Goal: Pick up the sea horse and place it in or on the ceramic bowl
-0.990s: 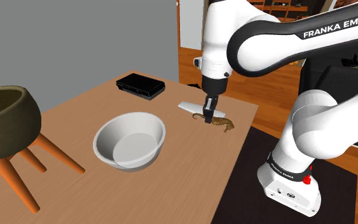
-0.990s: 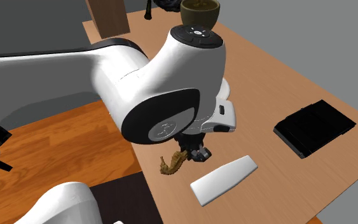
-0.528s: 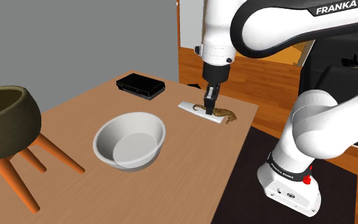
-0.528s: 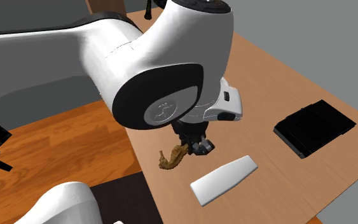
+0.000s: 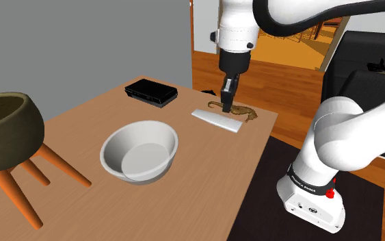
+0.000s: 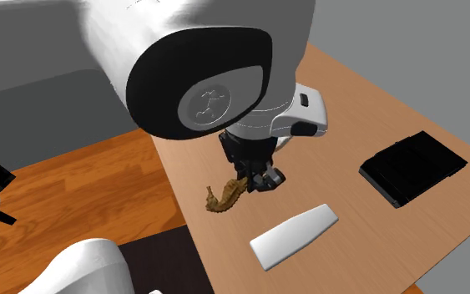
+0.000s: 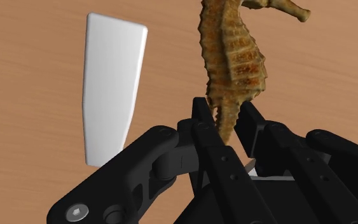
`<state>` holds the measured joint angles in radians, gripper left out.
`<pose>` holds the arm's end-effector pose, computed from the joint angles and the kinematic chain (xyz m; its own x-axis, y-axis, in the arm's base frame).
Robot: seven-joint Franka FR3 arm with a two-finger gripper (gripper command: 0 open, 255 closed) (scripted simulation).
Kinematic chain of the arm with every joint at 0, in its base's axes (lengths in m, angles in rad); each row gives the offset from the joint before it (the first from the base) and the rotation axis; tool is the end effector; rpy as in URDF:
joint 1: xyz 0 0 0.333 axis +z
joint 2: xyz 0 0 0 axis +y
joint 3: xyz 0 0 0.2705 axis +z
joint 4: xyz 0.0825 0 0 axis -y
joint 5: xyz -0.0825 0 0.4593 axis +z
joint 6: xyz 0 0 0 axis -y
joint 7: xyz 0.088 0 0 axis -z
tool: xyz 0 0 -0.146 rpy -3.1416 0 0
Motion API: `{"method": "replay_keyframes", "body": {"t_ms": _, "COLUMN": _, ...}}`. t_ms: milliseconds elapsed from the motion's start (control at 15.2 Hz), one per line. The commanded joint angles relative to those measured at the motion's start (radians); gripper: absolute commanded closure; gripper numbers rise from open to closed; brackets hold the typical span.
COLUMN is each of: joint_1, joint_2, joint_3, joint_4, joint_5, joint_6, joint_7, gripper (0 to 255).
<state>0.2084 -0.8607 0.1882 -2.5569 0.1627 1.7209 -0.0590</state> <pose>0.3730 0.1685 0.4464 0.9326 0.3605 0.0183 0.3609 -0.9325 -0.0178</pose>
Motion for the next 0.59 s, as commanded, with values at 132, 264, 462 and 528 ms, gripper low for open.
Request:
{"method": "replay_keyframes", "body": {"t_ms": 132, "joint_1": 0.001, "joint_2": 0.078, "joint_3": 0.033, "joint_4": 0.062, "joint_5": 0.013, "joint_6": 0.019, "joint_7": 0.030, "gripper": 255}}
{"method": "replay_keyframes", "body": {"t_ms": 264, "joint_1": 0.000, "joint_2": 0.153, "joint_3": 0.067, "joint_4": 0.113, "joint_5": 0.023, "joint_6": 0.047, "joint_7": 0.061, "gripper": 255}}
{"method": "replay_keyframes", "body": {"t_ms": 462, "joint_1": -0.004, "joint_2": 0.266, "joint_3": 0.118, "joint_4": 0.199, "joint_5": 0.028, "joint_6": 0.080, "joint_7": 0.110, "gripper": 255}}
{"method": "replay_keyframes", "body": {"t_ms": 528, "joint_1": -0.006, "joint_2": 0.304, "joint_3": 0.135, "joint_4": 0.229, "joint_5": 0.027, "joint_6": 0.089, "joint_7": 0.127, "gripper": 255}}
